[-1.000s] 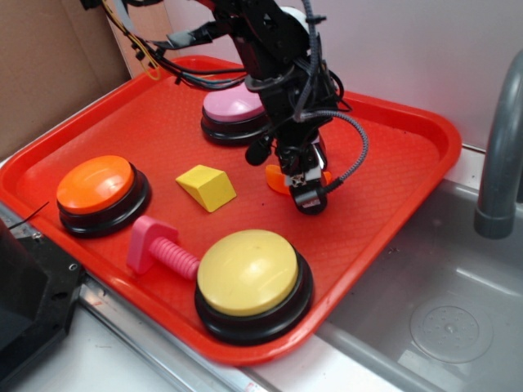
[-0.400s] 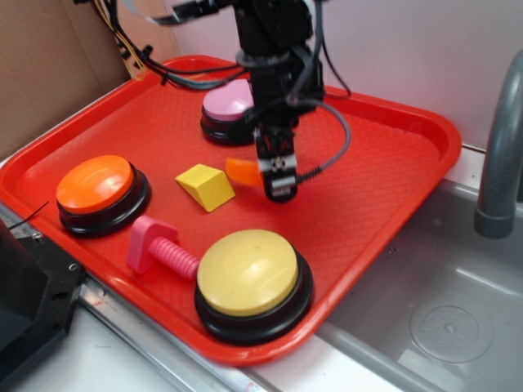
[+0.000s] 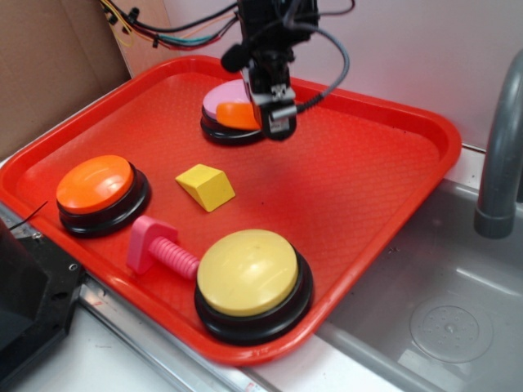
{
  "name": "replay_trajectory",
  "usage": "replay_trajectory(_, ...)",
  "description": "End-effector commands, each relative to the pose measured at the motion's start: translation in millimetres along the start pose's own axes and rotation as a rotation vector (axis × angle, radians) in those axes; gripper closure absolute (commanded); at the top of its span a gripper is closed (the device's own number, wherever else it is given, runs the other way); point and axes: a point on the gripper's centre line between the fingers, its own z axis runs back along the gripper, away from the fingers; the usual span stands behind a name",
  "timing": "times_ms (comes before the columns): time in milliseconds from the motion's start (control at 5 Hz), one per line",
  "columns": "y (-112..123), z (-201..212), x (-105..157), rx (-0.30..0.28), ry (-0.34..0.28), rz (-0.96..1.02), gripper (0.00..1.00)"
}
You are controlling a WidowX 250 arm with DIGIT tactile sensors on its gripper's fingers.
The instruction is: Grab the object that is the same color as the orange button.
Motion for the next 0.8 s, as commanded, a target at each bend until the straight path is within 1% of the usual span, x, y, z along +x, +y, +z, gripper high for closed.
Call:
replay_trajectory(0,4,82,-12,0.040,-0.183,0.377,1.00)
replay_trajectory(200,11,108,-23,0.059,-0.227,0.499,1.00)
replay_trajectory(400,14,118,-29,0.058,-0.234,0.582,1.00)
replay_trajectory(600,17,114,-30,0.023,-0.176,0.639,1.00)
